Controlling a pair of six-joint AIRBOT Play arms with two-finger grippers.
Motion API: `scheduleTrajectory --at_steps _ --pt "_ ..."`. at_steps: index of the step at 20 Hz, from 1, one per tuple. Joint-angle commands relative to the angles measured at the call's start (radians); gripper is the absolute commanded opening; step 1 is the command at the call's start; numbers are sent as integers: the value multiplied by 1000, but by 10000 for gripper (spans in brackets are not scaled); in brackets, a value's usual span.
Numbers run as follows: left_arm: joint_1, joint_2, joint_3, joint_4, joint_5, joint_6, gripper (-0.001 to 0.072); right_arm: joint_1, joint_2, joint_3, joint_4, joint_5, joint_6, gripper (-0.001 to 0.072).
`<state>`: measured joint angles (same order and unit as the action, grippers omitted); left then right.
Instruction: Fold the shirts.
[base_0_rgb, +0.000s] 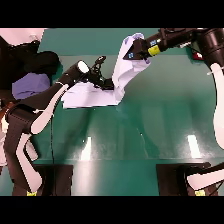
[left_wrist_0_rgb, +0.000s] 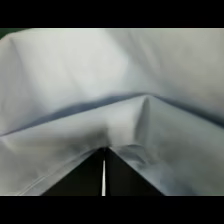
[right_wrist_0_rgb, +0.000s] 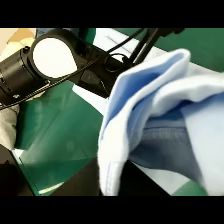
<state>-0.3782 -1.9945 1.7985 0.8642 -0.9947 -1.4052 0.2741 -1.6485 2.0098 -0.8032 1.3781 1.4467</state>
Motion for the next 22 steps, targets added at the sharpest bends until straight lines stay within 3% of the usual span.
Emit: scheduleTrajectory --at_steps 1,5,9,13,18,19,20,21,22 --pt "53 1 104 32 -123 -2 21 39 -2 0 0 -71 0 13" --pt "186 18 313 132 -357 -2 21 63 -31 0 2 -89 0 13" --pt "323 150 301 217 -406 -2 21 102 -89 0 8 -124 -21 13" --pt "433 235 300 217 -472 -2 22 166 -173 6 107 -201 -79 15" --pt "473 254 283 209 -548 -2 22 291 -321 43 195 -378 -172 20" --pt "471 254 270 203 -548 -2 22 320 -351 43 240 -424 -214 62" --pt "471 254 259 198 -548 -2 22 344 -379 43 301 -457 -266 289" --pt "471 254 257 196 -550 -2 22 359 -398 43 364 -478 -298 426" --pt "471 254 257 197 -550 -2 22 368 -409 43 422 -488 -323 502"
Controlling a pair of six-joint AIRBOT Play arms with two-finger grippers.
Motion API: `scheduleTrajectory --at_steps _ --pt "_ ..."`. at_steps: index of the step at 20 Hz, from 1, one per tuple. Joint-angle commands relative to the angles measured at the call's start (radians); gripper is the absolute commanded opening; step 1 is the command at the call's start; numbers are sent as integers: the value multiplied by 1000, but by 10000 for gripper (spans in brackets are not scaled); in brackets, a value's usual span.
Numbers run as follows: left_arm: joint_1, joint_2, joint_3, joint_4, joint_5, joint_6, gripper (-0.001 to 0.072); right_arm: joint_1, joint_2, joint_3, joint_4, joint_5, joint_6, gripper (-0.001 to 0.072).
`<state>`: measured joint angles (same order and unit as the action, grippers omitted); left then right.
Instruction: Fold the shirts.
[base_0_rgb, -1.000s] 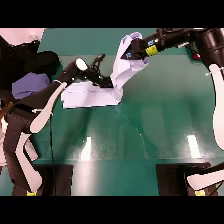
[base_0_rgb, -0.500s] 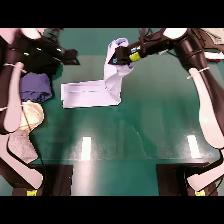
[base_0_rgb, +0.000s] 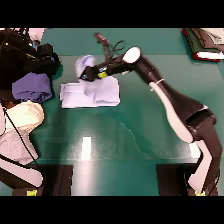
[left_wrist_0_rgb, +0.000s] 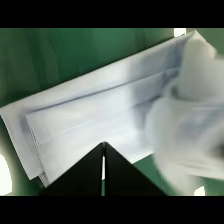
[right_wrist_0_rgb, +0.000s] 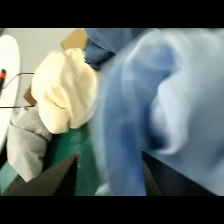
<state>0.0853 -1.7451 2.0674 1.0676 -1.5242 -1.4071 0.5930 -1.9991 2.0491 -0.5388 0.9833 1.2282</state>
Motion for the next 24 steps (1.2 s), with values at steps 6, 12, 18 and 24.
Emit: scheduleTrajectory --at_steps 6,12,18,24 --pt "8 5 -11 -6 -34 1 22 -101 30 -60 2 125 -65 519" --pt "8 5 -12 -13 -30 1 22 -364 97 -313 -185 257 94 548" --pt "8 5 -12 -33 -31 0 22 -377 89 -497 -98 123 95 598" --pt "8 5 -12 -60 -47 0 22 -251 -74 -336 24 114 96 596"
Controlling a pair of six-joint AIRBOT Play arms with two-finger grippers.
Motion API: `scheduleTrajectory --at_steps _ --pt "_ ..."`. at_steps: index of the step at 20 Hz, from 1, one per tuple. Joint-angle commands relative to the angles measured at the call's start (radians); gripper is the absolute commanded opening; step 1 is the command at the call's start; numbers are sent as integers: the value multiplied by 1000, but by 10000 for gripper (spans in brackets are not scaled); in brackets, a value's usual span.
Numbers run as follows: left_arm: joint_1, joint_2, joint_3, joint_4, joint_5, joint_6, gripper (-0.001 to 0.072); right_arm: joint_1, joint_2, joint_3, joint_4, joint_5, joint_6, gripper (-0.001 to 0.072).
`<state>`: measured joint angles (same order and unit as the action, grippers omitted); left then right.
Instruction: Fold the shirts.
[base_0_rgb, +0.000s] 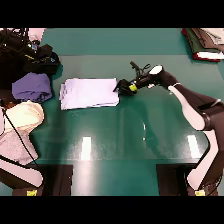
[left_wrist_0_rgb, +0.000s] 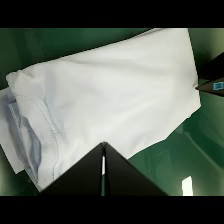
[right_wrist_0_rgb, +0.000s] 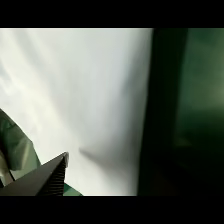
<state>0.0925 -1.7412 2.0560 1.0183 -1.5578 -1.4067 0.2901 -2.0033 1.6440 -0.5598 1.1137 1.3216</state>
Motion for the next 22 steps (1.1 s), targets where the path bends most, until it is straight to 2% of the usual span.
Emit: scheduleTrajectory --at_steps 1,2,3,4,5,6,10,12,17,22 --pt "0 1 0 -11 -22 0 22 74 -93 110 50 -24 8 585" --pt "0 1 0 -12 -32 0 22 96 -112 148 49 -42 21 569" --pt "0 1 0 -13 -39 0 22 114 -125 180 48 -66 23 515" --pt "0 1 0 -12 -46 0 22 128 -132 203 48 -87 23 386" --pt "0 1 0 -13 -55 0 22 138 -134 224 39 -99 21 144" --pt "0 1 0 -13 -60 0 22 140 -133 241 28 -105 18 17" --pt "0 1 0 -25 -76 0 22 100 -98 321 -71 2 16 15" --pt "-5 1 0 -42 -70 0 21 48 -14 290 -179 60 64 14" --pt "-112 1 0 -24 2 13 21 -179 298 37 -418 151 75 14" --pt "-213 1 0 -22 51 19 21 -526 612 -261 -544 116 93 13"
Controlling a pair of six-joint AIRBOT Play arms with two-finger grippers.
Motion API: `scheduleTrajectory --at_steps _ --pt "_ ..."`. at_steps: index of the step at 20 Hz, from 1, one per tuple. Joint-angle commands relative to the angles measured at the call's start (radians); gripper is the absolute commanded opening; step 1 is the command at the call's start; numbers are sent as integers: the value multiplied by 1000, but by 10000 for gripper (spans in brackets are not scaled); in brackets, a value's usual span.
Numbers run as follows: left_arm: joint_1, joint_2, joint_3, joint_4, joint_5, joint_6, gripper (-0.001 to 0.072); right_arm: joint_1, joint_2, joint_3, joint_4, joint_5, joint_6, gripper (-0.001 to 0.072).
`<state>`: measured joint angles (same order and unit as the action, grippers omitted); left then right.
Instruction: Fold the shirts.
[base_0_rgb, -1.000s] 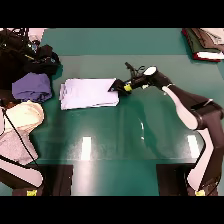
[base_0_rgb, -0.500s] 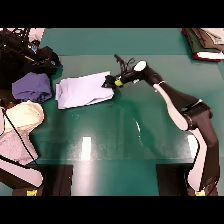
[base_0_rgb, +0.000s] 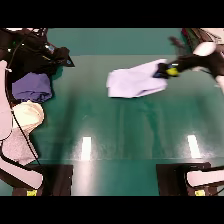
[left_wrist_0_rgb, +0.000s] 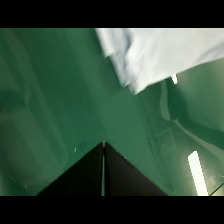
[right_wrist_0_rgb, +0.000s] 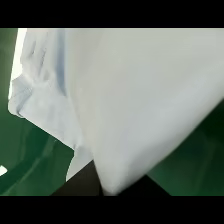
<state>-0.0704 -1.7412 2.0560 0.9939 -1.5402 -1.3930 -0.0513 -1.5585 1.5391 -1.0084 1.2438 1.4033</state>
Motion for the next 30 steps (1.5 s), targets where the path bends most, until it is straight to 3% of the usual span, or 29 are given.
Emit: scheduleTrajectory --at_steps 1,10,16,18,19,20,21,24,27,30 --pt "-61 1 0 3 37 5 21 -275 224 -217 -93 -38 16 13" --pt "-68 1 0 2 37 -15 21 -960 533 -587 -94 -274 56 13" --pt "-68 1 0 2 28 -14 21 -1079 588 -702 -105 -282 107 16" --pt "-68 1 0 2 27 -14 22 -1084 587 -682 -198 -238 107 20" --pt "-68 1 0 2 24 -13 21 -1084 587 -660 -275 -216 107 90" --pt "-68 1 0 2 20 -12 22 -1084 587 -634 -360 -193 108 337" --pt "-68 1 0 2 20 -3 22 -1084 587 -607 -445 -168 107 485" --pt "-68 1 0 2 20 6 22 -1084 587 -517 -589 -103 140 487" --pt "-68 1 0 2 22 6 22 -1043 587 -443 -413 -100 164 485" --pt "-68 1 0 2 33 6 23 -880 588 -408 -211 -55 156 474"
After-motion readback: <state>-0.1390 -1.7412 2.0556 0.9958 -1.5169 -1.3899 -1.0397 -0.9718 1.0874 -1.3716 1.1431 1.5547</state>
